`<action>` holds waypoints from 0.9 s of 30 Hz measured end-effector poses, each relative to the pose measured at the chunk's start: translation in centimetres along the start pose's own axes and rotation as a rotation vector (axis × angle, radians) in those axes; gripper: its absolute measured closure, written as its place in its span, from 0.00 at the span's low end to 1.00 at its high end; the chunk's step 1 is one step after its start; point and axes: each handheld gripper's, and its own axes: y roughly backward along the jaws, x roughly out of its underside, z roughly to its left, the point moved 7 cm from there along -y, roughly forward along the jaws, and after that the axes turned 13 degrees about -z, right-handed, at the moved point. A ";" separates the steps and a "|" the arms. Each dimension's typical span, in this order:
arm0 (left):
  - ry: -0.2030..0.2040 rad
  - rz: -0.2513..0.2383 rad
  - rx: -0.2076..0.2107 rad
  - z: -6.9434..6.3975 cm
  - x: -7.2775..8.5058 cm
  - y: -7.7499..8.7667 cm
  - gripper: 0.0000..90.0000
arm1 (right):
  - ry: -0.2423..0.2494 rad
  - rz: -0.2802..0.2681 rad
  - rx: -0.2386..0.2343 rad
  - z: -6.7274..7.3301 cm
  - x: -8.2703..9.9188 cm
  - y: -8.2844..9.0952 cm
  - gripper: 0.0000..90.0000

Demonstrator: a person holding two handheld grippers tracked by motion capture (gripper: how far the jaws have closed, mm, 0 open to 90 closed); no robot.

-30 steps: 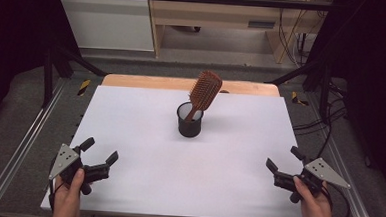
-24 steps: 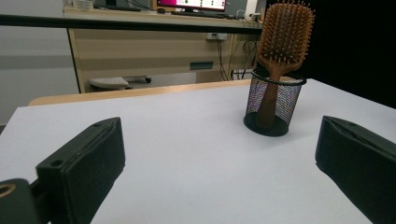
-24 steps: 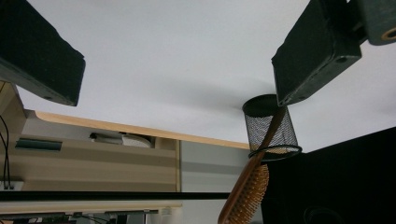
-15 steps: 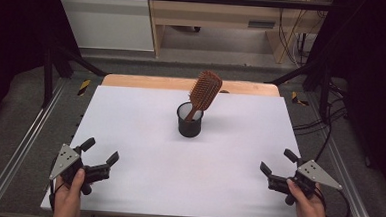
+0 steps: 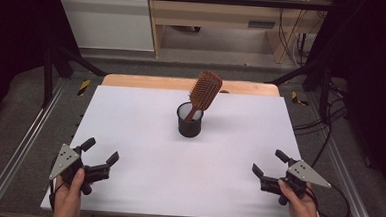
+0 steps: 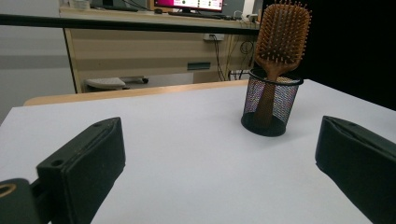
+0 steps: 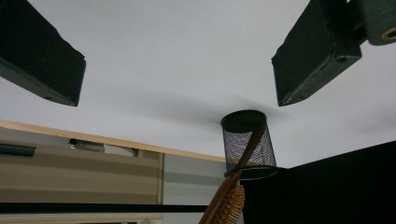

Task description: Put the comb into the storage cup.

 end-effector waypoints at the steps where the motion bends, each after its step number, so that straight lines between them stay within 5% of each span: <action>1: -0.001 0.000 0.000 0.0 0.0 0.0 0.02 | 0.000 -0.001 -0.002 0.1 0.0 -0.1 0.03; 27: -0.003 -0.019 0.033 -0.6 0.2 -0.5 0.02 | 0.036 0.005 -0.060 1.5 0.6 -3.0 0.03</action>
